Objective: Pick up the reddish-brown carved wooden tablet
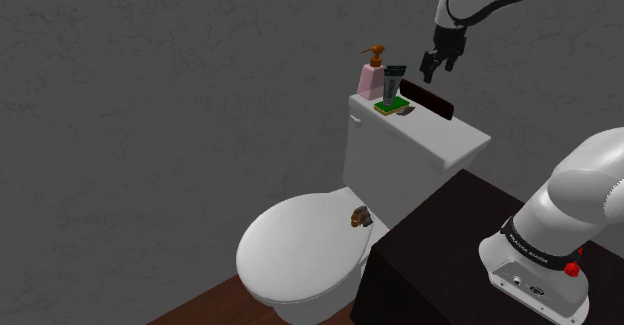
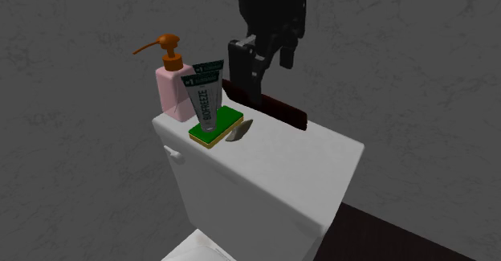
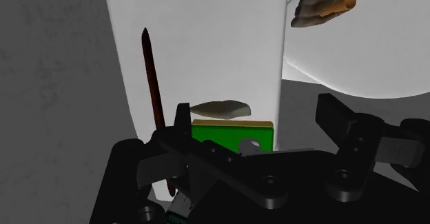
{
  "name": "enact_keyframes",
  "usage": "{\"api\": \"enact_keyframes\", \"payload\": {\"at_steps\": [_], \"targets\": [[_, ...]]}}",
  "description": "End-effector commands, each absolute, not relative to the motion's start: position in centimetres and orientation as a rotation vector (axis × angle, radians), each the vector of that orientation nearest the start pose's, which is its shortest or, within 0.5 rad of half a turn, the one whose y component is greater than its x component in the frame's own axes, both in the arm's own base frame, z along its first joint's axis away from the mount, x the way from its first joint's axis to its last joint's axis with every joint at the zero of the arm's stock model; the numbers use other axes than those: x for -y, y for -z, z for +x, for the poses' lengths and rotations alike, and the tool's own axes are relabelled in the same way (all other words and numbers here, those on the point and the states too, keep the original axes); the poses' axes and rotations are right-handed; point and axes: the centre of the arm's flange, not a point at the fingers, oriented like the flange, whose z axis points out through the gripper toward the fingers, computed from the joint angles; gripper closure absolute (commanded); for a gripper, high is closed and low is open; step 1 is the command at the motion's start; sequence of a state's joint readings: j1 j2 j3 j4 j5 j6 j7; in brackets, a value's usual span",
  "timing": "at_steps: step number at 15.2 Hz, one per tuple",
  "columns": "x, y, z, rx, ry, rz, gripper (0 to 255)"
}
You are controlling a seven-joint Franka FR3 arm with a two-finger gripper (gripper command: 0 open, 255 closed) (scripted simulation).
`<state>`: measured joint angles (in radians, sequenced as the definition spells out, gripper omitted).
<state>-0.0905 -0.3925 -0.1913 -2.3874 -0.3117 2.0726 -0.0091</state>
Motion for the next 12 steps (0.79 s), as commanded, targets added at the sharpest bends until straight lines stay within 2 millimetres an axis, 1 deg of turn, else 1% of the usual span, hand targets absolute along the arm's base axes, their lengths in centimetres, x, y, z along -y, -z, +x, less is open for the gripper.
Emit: {"api": "enact_keyframes", "payload": {"at_steps": [1, 12], "targets": [[15.8, -45.5, 42.3, -0.197, 0.074, -3.371, 0], [24.7, -37.3, 48.9, -0.174, 0.043, -3.491, 0]]}}
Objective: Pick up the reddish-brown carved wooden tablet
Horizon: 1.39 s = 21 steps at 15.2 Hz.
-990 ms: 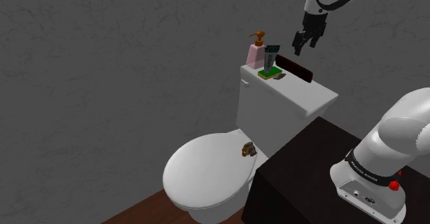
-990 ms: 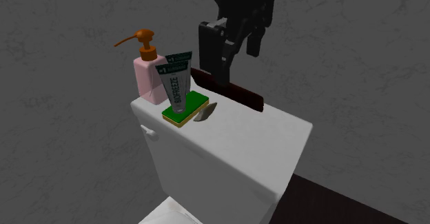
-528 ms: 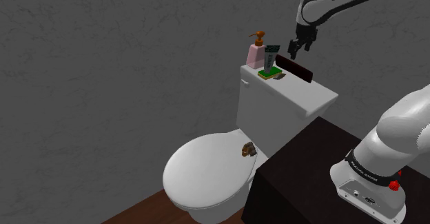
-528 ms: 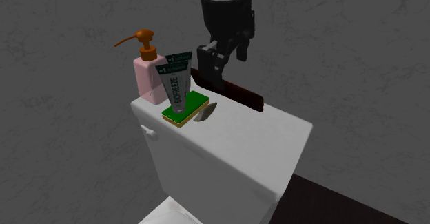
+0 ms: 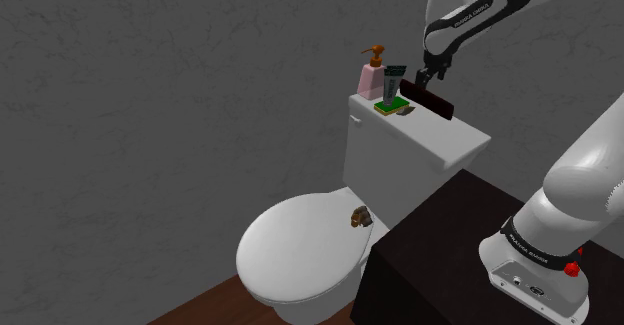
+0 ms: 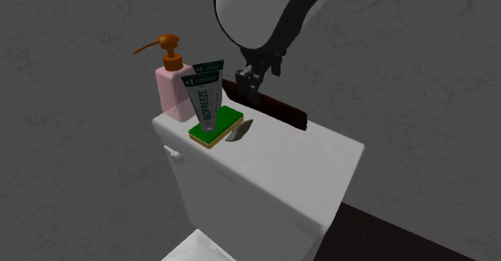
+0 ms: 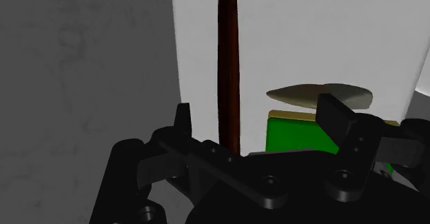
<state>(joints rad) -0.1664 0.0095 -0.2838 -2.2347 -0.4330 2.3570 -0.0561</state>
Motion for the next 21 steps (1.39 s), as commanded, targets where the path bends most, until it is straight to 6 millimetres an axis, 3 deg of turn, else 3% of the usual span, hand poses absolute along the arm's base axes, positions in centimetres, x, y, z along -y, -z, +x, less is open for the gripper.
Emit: {"api": "enact_keyframes", "payload": {"at_steps": [1, 2, 10, 12, 13, 21], "targets": [[25.5, -36.6, 49.5, -0.172, 0.041, -3.501, 0], [26.4, -35.9, 50.1, -0.17, 0.038, -3.512, 0], [26.5, -31.8, 50.2, -0.17, 0.037, -3.513, 0], [26.5, -31.8, 50.2, -0.17, 0.037, -3.513, 0], [26.5, -31.8, 50.1, -0.17, 0.037, -3.513, 255], [26.5, -31.8, 50.1, -0.17, 0.037, -3.513, 255]]}}
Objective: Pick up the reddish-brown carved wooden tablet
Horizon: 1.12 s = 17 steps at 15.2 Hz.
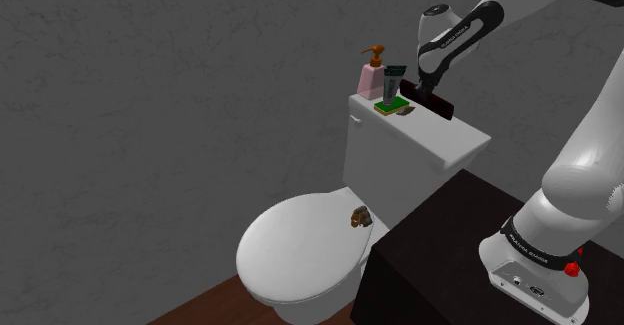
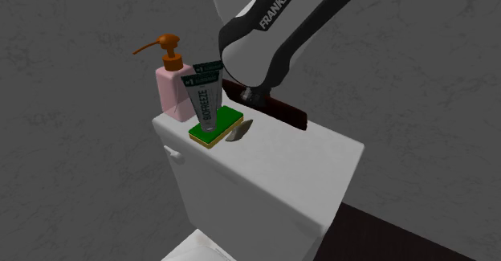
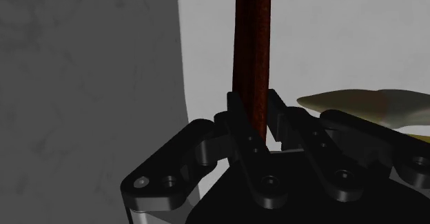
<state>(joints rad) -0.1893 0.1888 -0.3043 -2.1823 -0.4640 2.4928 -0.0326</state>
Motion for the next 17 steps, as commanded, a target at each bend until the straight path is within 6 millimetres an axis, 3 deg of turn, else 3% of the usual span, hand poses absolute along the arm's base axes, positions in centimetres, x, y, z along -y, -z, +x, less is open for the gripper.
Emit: {"api": "enact_keyframes", "payload": {"at_steps": [1, 17], "targets": [[26.5, -31.8, 50.2, -0.17, 0.037, -3.513, 255], [26.5, -39.8, 50.2, -0.17, 0.037, -3.513, 255]]}}
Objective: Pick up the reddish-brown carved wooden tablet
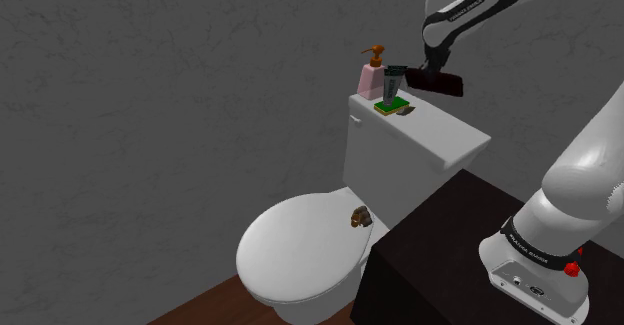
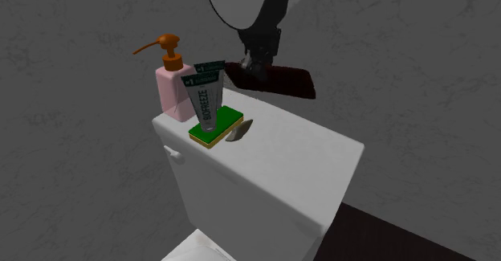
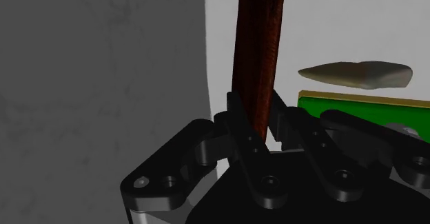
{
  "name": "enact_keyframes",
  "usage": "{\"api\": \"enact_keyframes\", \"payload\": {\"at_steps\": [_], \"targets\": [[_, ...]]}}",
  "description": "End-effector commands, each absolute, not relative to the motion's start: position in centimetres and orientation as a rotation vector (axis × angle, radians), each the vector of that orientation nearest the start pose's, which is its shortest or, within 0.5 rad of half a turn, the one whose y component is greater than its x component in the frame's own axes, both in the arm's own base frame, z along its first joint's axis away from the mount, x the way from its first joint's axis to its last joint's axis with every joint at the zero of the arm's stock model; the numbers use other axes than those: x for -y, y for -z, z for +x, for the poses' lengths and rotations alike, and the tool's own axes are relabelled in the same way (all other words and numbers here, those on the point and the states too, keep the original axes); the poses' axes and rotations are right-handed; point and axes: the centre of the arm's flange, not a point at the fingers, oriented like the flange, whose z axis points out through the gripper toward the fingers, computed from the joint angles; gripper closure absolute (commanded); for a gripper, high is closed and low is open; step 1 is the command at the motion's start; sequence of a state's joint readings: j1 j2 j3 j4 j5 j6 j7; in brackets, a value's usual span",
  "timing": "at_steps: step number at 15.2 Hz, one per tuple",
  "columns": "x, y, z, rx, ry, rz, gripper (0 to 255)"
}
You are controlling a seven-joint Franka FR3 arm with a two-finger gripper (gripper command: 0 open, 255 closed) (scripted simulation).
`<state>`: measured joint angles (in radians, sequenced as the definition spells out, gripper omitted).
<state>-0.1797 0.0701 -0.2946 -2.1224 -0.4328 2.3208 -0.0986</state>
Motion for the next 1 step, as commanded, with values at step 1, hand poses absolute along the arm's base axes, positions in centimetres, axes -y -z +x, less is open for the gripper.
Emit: {"api": "enact_keyframes", "payload": {"at_steps": [1], "targets": [[26.46, -39.79, 50.18, -0.17, 0.037, -3.513, 255]]}}
